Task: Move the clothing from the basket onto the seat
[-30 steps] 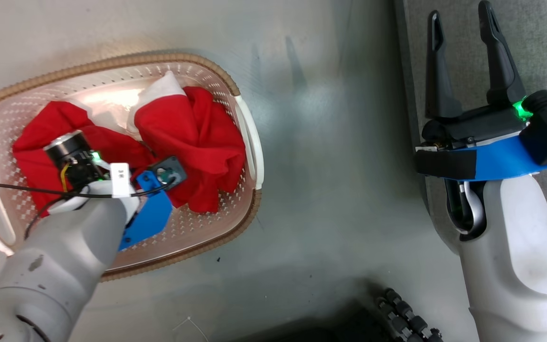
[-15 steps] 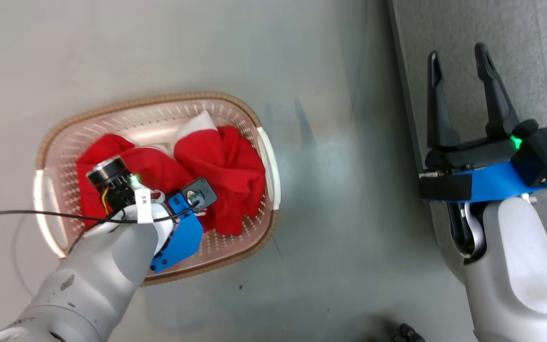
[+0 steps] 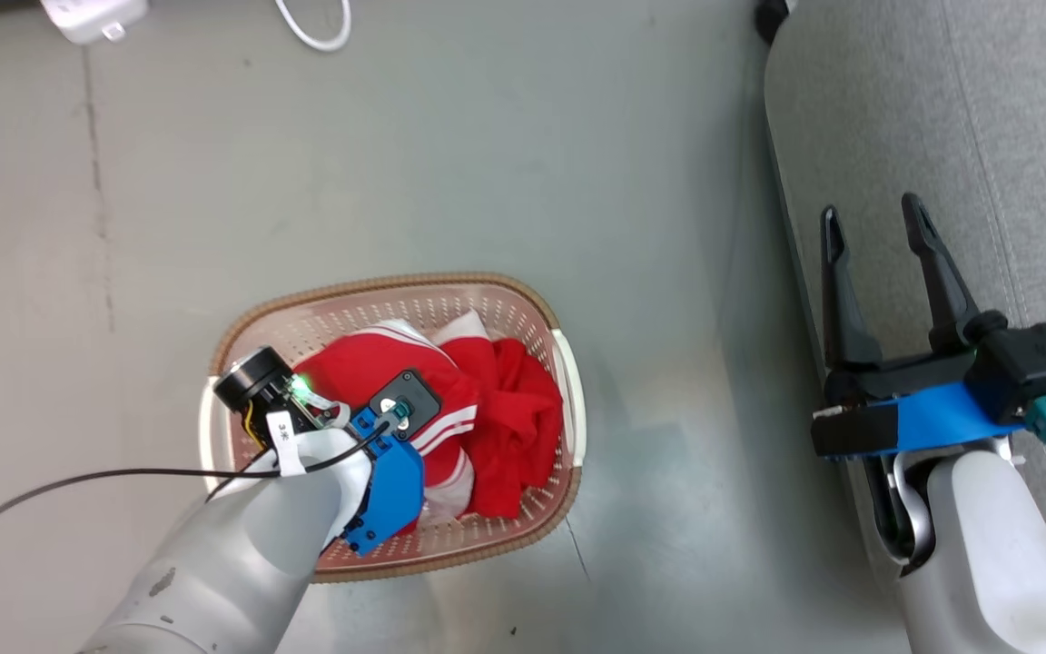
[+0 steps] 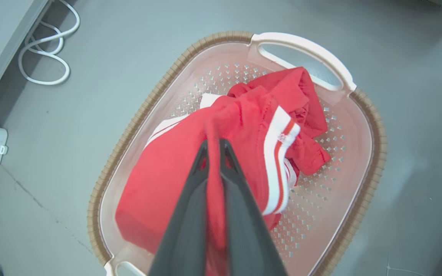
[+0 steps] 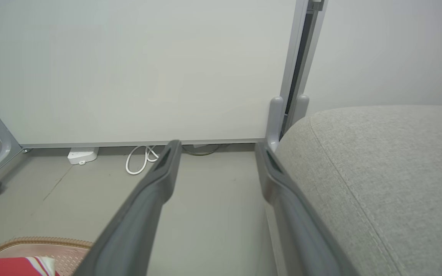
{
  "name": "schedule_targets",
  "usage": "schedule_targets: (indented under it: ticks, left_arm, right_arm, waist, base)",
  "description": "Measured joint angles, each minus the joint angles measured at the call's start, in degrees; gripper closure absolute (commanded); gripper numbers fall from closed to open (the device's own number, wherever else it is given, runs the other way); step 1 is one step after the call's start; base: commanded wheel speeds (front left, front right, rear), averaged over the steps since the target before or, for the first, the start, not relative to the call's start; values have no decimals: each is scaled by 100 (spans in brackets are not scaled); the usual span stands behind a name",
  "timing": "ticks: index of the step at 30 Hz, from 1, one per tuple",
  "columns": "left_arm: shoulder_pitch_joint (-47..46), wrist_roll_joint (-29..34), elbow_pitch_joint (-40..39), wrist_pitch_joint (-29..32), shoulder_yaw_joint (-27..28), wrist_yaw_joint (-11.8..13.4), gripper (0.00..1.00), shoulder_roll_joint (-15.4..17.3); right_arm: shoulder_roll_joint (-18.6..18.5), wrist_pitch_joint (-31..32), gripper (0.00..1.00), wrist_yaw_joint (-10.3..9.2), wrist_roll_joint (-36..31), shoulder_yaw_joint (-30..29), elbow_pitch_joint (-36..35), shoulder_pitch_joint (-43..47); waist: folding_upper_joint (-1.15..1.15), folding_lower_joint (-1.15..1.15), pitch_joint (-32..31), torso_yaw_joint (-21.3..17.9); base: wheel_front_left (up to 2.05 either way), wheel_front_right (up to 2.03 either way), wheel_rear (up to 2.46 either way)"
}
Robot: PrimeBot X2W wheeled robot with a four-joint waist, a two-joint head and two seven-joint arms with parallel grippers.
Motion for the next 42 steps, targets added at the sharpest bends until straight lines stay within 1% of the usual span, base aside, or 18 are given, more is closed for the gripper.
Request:
schedule_targets:
  ticks: [6, 13, 22, 27, 34, 42]
  left_arm:
    - [160, -244, -253, -243, 205, 68, 100, -77]
    - [254, -475, -798, -313, 487, 216, 100, -94]
    - [475, -613, -1957, -328, 931, 445, 100, 154]
    - [553, -678, -2441, -330, 1122, 543, 100, 253]
    - [655, -816, -2932, -330, 1326, 616, 100, 318]
    - [697, -953, -3279, -308, 1392, 660, 100, 286]
  right_arm:
    - [-35, 0, 0, 0, -11, -37, 78, 305]
    - [-64, 0, 0, 0, -19, -88, 152, 581]
    - [-21, 0, 0, 0, -25, -80, 211, 885]
    - [2, 0, 0, 0, -25, -63, 268, 1041]
    - [32, 0, 0, 0, -25, -13, 332, 1274]
    - [66, 0, 0, 0, -24, 129, 387, 1514]
  waist:
    - [0, 0, -481, 185]
    - [0, 0, -958, 383]
    - [0, 0, -1425, 517]
    - [0, 0, -1688, 562]
    - [0, 1, -2057, 621]
    - [0, 1, -2401, 678]
  base:
    - [0, 0, 0]
    - [0, 0, 0]
    - [0, 0, 0]
    - [0, 0, 0]
    - [0, 0, 0]
    - [0, 0, 0]
